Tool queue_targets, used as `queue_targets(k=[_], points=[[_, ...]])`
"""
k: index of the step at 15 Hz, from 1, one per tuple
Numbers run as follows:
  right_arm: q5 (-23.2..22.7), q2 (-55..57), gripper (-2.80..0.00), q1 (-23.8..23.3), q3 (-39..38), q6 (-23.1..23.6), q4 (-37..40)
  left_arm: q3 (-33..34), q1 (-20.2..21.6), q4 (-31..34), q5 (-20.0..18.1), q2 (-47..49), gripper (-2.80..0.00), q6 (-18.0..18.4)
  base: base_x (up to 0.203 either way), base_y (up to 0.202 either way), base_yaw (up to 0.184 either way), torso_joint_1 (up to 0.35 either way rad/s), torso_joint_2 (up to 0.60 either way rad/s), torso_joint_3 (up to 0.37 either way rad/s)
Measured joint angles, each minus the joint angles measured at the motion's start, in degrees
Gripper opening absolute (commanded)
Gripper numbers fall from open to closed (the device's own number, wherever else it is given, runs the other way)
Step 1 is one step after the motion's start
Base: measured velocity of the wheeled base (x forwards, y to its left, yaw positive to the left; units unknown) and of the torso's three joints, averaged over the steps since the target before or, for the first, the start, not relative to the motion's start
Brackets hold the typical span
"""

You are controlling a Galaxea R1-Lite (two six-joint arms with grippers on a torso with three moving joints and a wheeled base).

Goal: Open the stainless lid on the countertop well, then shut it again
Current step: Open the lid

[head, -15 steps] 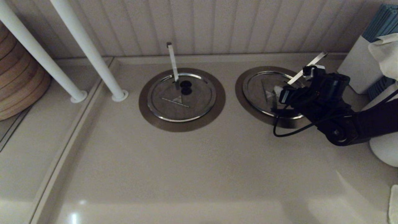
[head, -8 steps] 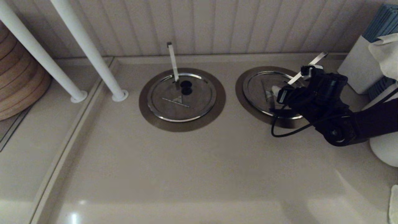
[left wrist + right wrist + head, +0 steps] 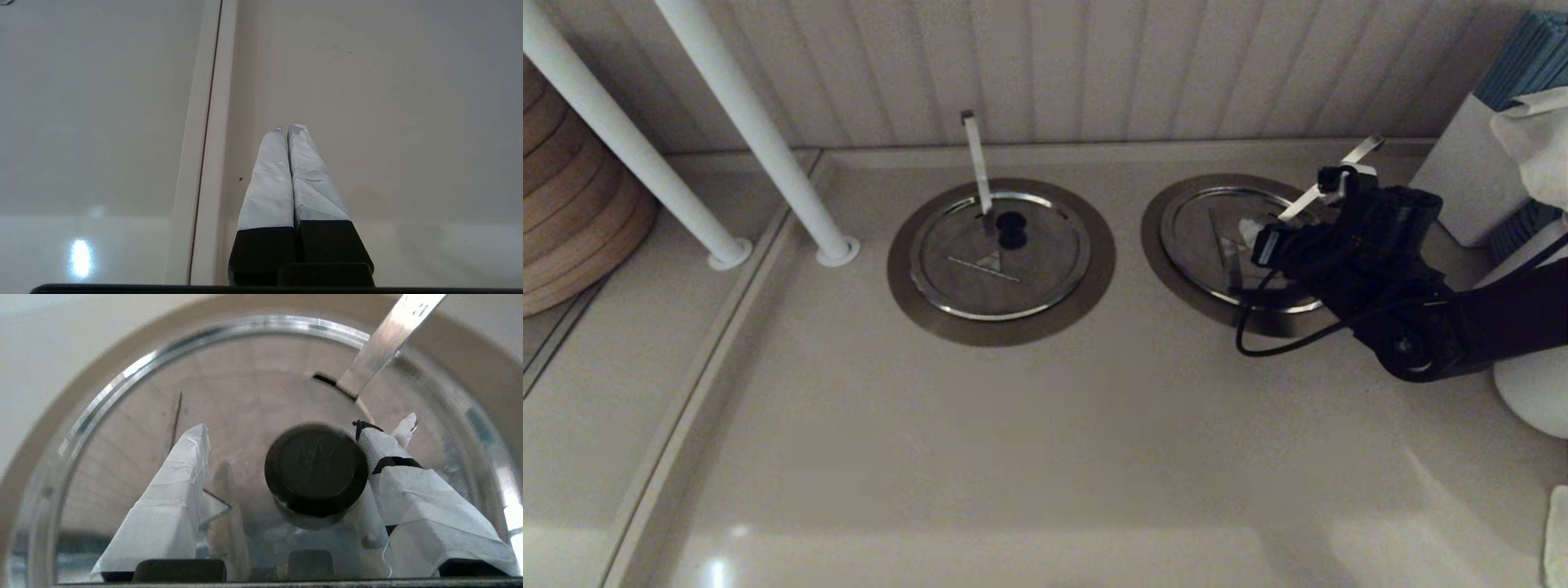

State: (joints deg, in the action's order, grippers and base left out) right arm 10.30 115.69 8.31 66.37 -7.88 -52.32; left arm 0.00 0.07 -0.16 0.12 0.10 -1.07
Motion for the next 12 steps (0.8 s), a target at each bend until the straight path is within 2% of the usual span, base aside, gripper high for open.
queue_targets(k=[8,12], points=[[0.14,-0.7,0.0,0.78,-0.41,0.13,-1.01,0.0,0.0,0.0,0.04,0.0,-2.8,0.0,0.0,0.0,0.0,0.0,0.0,0.0],[2.13,0.85,0.0,0.03,0.47,0.71,-0.97,0.0,0.0,0.02,0.03,0.0,-2.8,0.03,0.0,0.0,0.0,0.0,0.0,0.0]])
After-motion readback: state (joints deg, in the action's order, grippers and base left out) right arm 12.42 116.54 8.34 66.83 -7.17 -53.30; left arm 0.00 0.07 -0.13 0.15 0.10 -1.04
